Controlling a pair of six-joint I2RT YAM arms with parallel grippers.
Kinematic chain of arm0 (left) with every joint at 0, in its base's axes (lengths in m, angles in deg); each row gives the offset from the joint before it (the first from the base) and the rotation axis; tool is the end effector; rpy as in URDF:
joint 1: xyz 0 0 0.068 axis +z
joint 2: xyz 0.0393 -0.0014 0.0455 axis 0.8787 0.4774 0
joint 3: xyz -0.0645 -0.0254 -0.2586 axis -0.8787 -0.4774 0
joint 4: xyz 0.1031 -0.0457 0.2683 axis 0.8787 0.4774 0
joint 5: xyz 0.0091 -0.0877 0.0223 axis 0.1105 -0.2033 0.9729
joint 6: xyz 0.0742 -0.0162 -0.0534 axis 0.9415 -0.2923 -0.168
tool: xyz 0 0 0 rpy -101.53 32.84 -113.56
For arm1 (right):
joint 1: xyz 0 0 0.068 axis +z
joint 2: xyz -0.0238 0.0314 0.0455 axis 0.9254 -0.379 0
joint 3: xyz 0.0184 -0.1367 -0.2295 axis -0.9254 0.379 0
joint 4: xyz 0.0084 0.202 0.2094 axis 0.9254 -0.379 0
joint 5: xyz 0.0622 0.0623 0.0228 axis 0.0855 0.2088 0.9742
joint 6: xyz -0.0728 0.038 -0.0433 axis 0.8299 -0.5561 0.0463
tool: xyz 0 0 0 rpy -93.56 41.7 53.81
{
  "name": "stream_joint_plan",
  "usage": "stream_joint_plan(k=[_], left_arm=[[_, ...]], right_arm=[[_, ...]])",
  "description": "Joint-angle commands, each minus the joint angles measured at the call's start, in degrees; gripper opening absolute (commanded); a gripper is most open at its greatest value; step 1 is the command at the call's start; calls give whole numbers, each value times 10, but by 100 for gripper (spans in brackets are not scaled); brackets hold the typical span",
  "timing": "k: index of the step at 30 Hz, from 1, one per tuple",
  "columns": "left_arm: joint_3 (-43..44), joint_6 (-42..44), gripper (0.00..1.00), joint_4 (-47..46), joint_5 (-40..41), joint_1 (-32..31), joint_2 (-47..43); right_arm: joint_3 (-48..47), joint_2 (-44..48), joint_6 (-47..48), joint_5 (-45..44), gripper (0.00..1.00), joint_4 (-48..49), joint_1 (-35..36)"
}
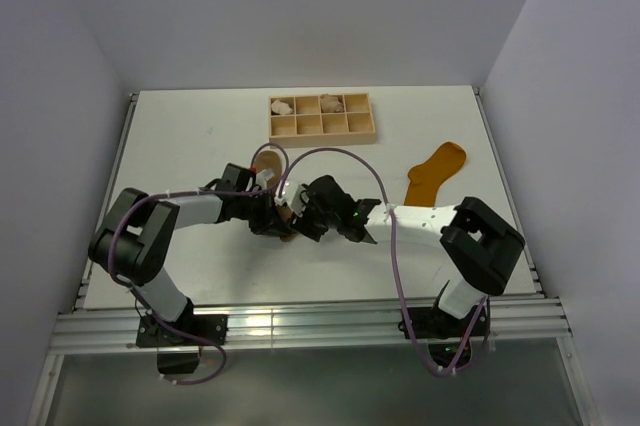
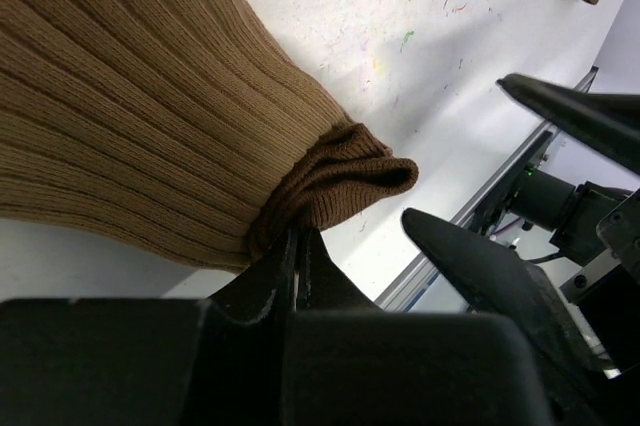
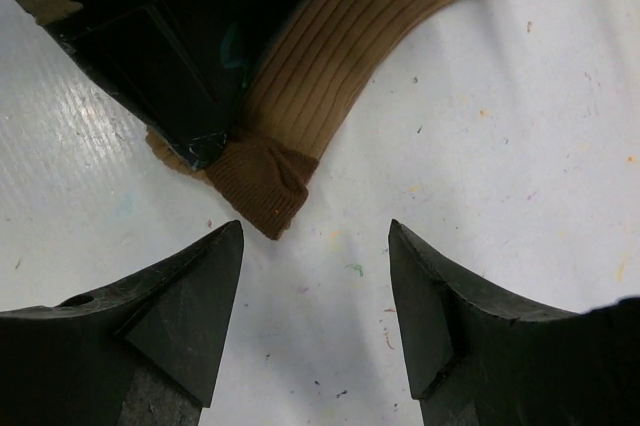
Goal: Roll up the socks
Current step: Roll the sock at the center of the board.
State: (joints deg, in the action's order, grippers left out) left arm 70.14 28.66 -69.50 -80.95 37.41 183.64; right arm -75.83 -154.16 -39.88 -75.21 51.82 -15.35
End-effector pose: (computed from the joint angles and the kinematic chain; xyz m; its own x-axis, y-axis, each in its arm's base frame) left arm 0.2814 -0.1815 0.0639 -0.9894 -0.0840 -0.1187 0.0306 0.6779 -0.7345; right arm 0.2363 0.3135 0.1281 -0.0686 -0.6789 -0.7310 -0.9005 0.3575 -0.2475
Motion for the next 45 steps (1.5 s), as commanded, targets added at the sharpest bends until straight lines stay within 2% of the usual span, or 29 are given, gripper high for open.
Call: stream_joint_plan(k=[1, 13, 34, 39, 45], left_arm=[[11, 0, 0, 26, -16, 5, 14], [13, 1, 0, 29, -28, 10, 25], [9, 0, 0, 28, -35, 10, 26], [9, -1, 0, 26, -39, 10, 26], [10, 0, 0, 30, -31, 11, 20]], right_arm=[[-35, -11, 30, -28, 67, -16, 17], [-69, -32, 50, -7, 64, -83, 40], [-102, -99, 76, -42, 62, -63, 57], [-112, -118, 79, -33, 57, -88, 58], [-128, -131, 84, -11, 38, -127, 56]])
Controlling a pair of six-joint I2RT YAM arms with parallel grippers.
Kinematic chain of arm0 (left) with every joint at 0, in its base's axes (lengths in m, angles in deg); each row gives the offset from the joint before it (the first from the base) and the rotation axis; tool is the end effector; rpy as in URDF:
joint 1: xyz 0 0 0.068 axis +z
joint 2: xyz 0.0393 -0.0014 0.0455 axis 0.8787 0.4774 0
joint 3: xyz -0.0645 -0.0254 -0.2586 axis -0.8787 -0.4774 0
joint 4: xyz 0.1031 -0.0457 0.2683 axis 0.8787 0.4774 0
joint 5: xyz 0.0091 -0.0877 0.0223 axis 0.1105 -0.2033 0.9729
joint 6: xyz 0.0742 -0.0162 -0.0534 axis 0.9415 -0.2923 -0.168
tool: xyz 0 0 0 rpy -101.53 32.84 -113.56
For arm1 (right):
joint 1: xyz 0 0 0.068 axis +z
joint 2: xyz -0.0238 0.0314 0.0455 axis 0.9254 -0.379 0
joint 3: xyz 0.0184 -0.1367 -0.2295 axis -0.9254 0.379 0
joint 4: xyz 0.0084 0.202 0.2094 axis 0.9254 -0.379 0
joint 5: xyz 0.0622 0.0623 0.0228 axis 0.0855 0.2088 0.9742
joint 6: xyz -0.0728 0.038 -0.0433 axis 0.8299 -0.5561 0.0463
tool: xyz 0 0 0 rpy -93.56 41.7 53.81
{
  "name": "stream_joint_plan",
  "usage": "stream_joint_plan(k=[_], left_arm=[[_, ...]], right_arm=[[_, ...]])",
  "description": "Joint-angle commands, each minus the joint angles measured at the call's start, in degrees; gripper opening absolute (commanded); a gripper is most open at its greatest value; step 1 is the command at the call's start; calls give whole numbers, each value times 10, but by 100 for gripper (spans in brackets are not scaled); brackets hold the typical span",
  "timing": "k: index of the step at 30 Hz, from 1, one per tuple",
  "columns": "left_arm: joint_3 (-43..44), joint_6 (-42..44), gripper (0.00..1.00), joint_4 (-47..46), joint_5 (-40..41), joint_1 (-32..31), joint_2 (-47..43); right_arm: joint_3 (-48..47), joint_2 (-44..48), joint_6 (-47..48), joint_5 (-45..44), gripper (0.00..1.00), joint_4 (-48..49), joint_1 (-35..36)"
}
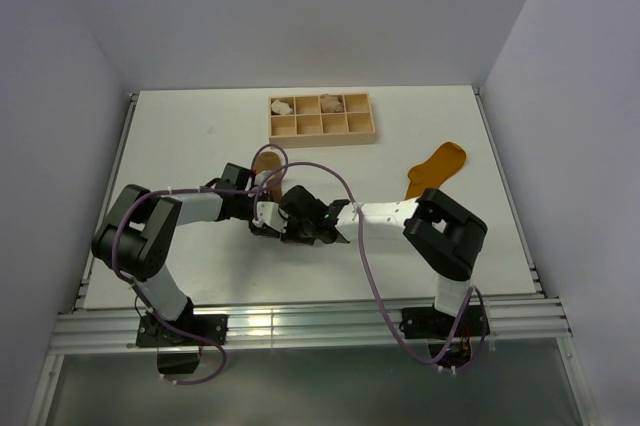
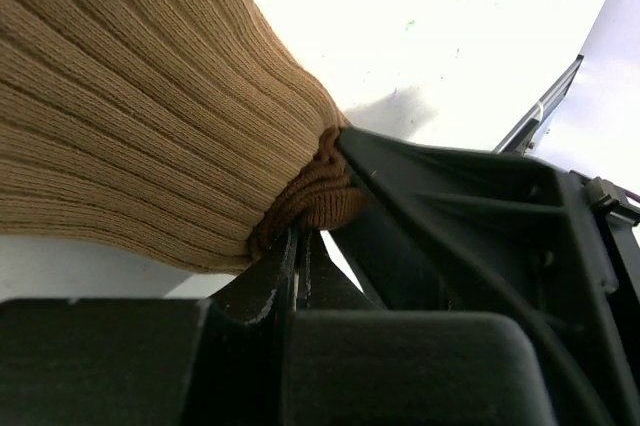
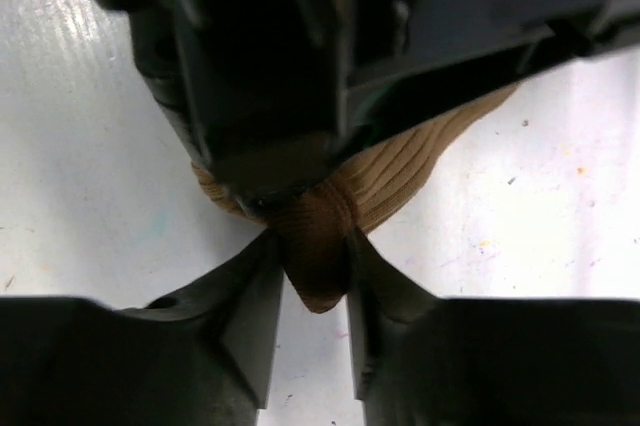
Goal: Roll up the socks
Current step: Roll the sock at the center of the board.
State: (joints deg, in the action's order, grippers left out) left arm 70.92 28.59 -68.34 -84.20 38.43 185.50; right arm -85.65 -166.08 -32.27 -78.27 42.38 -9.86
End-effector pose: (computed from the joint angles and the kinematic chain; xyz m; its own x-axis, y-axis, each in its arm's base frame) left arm 0.2819 -0.1793 0.0588 -0.9953 -0.0757 -0.0608 -0.0038 0.6563 -0.7545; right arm 0.2225 0.3538 0.0898 0.0441 -0.8340 -0.5500 -0.9409 0.1503 -0.3034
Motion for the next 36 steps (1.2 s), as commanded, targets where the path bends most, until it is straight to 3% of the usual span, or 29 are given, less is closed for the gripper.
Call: stream_joint_plan(k=[1, 5, 6, 10, 14, 15, 18, 19, 36], left_arm=[[3, 1, 0, 19, 3, 1, 1], [1, 0, 0, 16, 12, 2, -5], [1, 0, 0, 16, 15, 2, -8], [-2, 2, 6, 24, 43, 5, -17], [-3, 1, 27, 36, 89, 7, -39], [-3, 1, 40, 46, 116, 8, -43], [3, -2, 59, 71, 169, 12, -68], [2, -4, 61, 75, 183, 15, -82], [-63, -58, 72, 105, 305, 103, -224]], right_arm=[[-37, -19, 9, 30, 34, -40, 1], [-69, -41, 15, 54, 1, -81, -6], [-80, -46, 14, 57, 0, -95, -8], [-91, -53, 18, 71, 0, -107, -14], [-101, -59, 22, 78, 0, -121, -17], [-106, -63, 22, 78, 0, -127, -18], [-108, -65, 22, 80, 0, -131, -19], [-108, -67, 22, 81, 0, -132, -20], [-130, -96, 23, 101, 0, -154, -23]])
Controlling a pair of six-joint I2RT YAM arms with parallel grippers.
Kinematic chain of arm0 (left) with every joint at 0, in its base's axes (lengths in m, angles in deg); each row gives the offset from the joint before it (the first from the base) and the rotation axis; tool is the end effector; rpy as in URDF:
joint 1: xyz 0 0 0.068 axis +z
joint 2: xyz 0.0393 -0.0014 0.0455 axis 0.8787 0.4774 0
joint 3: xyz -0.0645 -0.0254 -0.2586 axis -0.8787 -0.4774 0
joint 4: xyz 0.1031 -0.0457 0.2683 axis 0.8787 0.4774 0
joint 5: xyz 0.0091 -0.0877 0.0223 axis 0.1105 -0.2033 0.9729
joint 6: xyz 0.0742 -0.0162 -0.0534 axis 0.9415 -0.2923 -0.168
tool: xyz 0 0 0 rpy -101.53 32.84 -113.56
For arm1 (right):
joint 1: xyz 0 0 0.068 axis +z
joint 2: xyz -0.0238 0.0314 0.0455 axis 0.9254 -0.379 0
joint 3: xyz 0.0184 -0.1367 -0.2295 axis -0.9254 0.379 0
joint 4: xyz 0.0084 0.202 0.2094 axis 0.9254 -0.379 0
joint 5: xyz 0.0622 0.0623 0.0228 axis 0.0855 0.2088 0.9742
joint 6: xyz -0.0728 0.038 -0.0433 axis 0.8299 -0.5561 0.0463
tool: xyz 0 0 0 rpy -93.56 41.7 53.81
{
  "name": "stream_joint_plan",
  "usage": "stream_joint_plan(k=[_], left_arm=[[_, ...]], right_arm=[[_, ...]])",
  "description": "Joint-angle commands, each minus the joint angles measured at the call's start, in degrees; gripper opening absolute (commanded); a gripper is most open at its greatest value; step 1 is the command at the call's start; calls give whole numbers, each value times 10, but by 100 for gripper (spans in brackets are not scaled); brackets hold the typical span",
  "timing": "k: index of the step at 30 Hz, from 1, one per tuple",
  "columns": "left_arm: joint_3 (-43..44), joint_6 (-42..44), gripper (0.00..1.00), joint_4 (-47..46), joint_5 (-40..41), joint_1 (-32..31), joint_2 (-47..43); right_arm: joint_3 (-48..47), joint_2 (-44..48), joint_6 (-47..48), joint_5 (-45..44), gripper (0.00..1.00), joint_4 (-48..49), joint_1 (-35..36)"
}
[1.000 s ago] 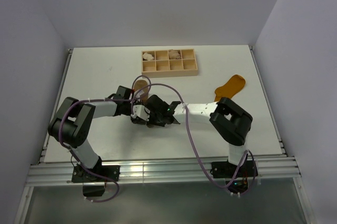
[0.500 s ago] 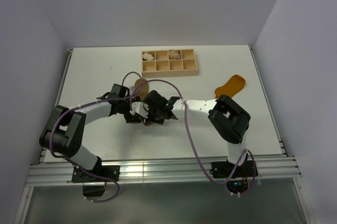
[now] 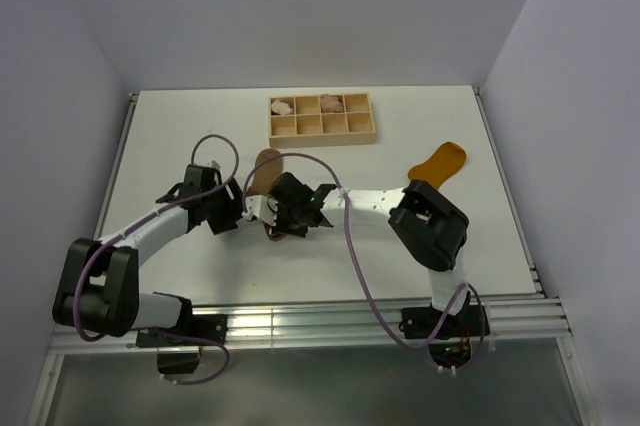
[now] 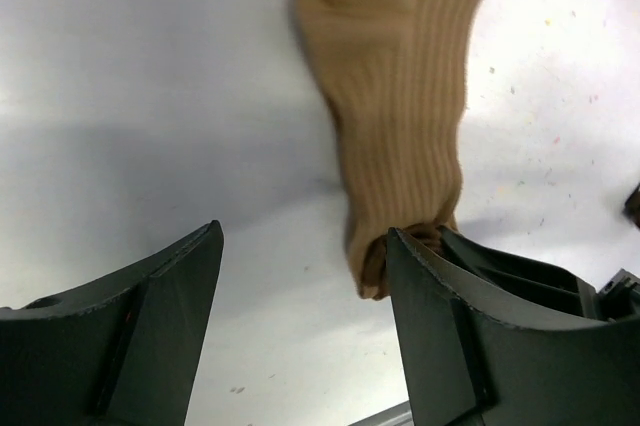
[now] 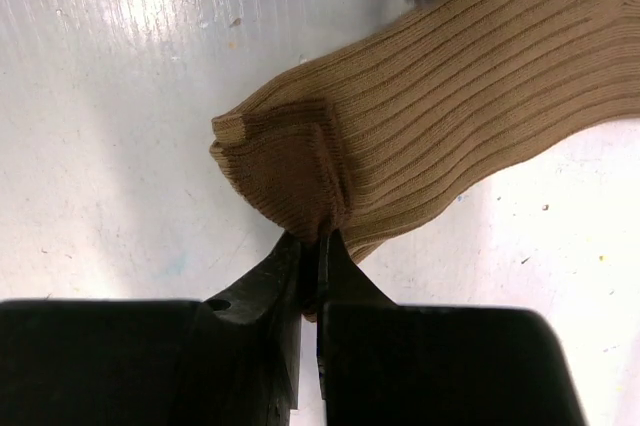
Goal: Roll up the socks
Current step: Roll the sock at the center of the board.
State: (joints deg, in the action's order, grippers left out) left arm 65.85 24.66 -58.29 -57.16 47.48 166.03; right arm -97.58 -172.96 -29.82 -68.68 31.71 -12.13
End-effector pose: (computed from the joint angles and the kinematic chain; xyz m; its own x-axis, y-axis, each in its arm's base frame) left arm 0.2888 -0.0925 0.1036 -0.8409 -0.4505 -0.2999 -0.2505 0.8152 -0.5222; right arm 0.2413 0.3766 0.0941 0.0440 -0.8400 -0.5408 -0.9845 0.0557 -0.1666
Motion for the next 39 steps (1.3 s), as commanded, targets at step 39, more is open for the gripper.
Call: stream_joint_plan(k=[39], left_arm=[[-2, 184, 68, -54, 329, -450, -191]], right_arm=[[-457, -338, 126, 237, 0, -591, -95]])
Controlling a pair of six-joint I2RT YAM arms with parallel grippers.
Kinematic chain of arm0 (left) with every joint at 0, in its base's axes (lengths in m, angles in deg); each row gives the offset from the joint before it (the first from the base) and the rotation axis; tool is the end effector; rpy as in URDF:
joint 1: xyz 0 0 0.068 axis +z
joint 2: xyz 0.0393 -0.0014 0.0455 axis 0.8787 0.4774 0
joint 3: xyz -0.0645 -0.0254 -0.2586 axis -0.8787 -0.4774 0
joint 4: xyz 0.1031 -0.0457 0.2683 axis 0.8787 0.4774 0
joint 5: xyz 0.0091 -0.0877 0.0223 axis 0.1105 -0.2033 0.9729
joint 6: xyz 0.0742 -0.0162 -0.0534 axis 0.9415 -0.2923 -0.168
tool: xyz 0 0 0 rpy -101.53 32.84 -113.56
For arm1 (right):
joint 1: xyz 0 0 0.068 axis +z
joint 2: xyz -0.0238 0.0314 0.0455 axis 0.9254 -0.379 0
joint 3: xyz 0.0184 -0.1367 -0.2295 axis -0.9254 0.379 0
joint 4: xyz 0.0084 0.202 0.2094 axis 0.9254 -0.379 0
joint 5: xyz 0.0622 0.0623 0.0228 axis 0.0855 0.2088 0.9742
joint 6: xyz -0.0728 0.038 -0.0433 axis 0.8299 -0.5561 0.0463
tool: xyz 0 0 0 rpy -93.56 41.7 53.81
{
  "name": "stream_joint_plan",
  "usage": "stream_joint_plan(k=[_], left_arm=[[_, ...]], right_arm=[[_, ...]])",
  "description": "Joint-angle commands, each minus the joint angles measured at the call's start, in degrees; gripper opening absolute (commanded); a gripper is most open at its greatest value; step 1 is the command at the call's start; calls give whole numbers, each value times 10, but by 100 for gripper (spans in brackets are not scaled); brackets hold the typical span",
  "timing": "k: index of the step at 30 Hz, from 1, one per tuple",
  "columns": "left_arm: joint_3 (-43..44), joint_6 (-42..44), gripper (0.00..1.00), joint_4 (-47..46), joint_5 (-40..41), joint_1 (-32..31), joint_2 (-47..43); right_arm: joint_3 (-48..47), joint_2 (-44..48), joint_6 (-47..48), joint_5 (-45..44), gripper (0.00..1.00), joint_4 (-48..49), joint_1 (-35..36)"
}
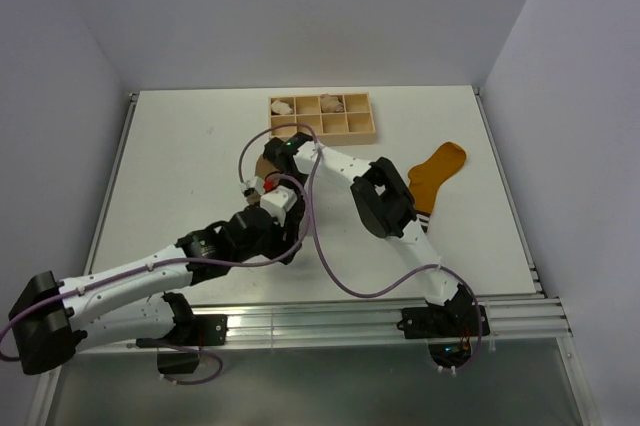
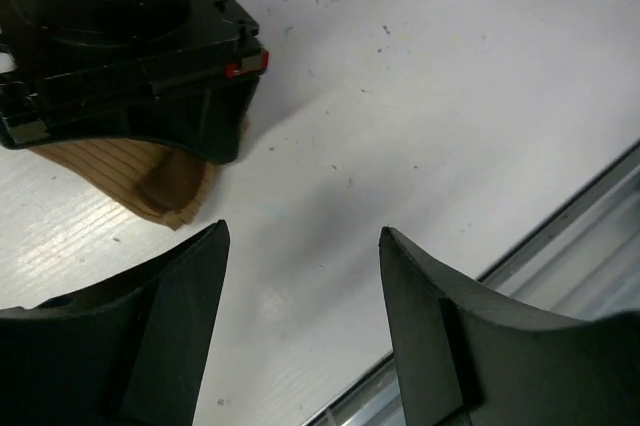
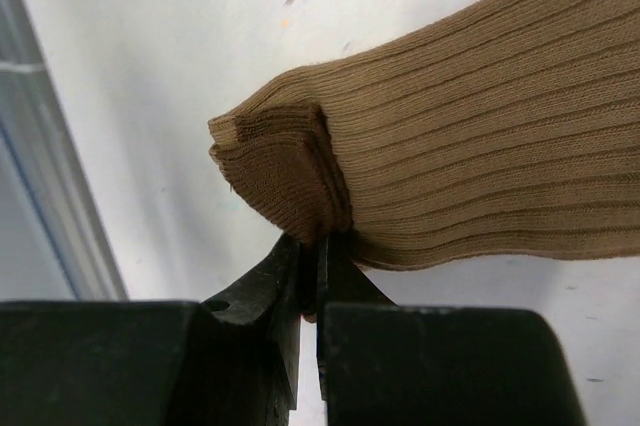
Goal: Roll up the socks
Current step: Roll the sock at the center of the board.
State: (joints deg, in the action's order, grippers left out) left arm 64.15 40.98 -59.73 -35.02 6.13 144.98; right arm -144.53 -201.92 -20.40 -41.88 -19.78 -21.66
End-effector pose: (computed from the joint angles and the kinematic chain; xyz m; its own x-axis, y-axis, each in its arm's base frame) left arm 0.1731 -0.2290 0.1960 -0.6059 0.1433 -0.7825 0.5400 0.7964 -0.2723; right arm 0.3079 0.3907 0.0932 -0.1497 -0.9118 -0.3824 -0.8912 -0.0431 0.4515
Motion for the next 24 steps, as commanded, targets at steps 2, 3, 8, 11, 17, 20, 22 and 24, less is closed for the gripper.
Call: stream_joint_plan(k=[2, 3, 8, 11, 17, 20, 22, 24], left_arm=[[1, 25, 66, -57, 137, -45, 25], [-11, 31, 65, -63, 144, -49, 27], [-9, 58, 67, -78, 134, -49, 52], [7, 66, 67, -77, 100, -49, 87], [17, 76, 63, -112, 51, -49, 142], [13, 79, 61, -124, 55, -46, 156], [10, 81, 59, -144, 39, -39, 163], [2, 85, 57, -153, 20, -24, 169]], right_arm=[[16, -51, 33, -30, 0, -81, -2], [17, -53, 38, -30, 0, -83, -2], [22, -55, 49, -26, 0, -93, -4], [23, -56, 54, -28, 0, -100, -7], [35, -59, 57, -38, 0, -109, -26], [42, -54, 57, -40, 0, -106, -39], [47, -51, 58, -44, 0, -102, -41], [50, -51, 57, -45, 0, -102, -41]])
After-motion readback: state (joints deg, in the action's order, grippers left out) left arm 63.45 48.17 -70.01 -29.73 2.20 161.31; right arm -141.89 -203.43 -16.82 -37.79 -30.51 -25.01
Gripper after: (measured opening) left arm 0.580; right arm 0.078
